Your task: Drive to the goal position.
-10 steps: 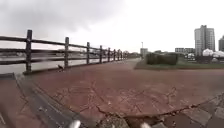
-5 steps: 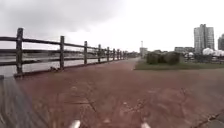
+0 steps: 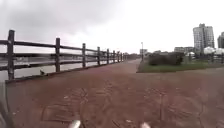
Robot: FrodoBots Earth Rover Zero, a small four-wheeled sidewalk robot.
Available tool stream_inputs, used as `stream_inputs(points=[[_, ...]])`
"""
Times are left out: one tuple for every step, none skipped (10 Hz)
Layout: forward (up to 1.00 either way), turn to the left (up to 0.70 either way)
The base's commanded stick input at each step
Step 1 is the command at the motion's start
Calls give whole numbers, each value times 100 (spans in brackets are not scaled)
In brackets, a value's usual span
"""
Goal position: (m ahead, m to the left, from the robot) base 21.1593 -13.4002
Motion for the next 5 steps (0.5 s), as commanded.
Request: stream_inputs(points=[[70, 2], [70, 2], [70, 2], [70, 2], [70, 1]])
